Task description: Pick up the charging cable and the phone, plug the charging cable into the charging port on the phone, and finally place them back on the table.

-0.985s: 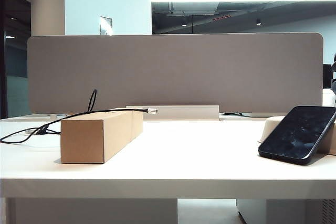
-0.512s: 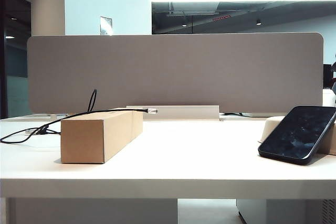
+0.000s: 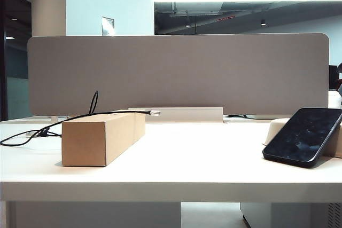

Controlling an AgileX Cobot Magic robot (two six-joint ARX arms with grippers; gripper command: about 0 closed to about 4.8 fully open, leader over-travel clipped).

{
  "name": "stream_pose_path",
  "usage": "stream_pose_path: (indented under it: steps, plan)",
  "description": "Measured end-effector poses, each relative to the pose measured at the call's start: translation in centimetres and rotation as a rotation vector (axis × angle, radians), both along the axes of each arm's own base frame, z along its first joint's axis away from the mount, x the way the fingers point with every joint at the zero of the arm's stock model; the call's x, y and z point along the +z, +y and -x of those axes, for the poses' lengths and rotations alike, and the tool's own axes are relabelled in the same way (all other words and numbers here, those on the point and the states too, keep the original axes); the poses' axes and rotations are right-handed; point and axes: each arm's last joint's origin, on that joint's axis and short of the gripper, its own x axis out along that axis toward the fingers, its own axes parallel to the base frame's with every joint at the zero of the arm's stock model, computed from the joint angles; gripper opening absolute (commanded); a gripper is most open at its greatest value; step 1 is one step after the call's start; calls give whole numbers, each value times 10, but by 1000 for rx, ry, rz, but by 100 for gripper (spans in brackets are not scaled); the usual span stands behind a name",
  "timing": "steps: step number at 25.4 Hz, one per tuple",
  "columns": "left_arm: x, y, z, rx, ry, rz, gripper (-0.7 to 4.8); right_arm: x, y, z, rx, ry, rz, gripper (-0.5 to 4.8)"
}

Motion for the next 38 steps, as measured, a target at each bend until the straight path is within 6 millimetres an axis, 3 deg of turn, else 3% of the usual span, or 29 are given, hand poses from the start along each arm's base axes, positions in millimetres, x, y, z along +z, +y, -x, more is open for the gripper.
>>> stream_pose_path:
  steps: [3, 11, 17, 19, 20, 22, 26, 28, 34, 38]
  plan:
    - [12, -2, -19, -45, 28, 0, -6, 0, 2, -19, 54, 113, -53, -2]
    - [26, -8, -50, -78, 65, -20, -6, -14, 5, -53, 83, 302, -192, 159]
    - [31, -27, -74, -168, 80, -95, -6, -28, 6, -71, 73, 376, -278, 182]
    - [31, -36, -91, -202, 102, -119, -6, -34, 7, -79, 90, 404, -310, 183]
    - [31, -39, -96, -214, 109, -123, -5, -36, 6, -81, 91, 411, -318, 199]
    - [30, -49, -109, -244, 139, -132, -3, -42, 7, -86, 91, 434, -326, 286]
    - [27, -60, -127, -277, 162, -162, 10, -50, 6, -93, 78, 469, -346, 372]
    - [23, -72, -138, -321, 169, -212, 87, -57, 6, -98, 69, 495, -360, 379]
    - [19, -86, -161, -359, 241, -249, 106, -67, 6, -108, 56, 501, -385, 379]
    - [20, -91, -172, -371, 298, -258, 159, -75, 7, -117, 76, 507, -416, 379]
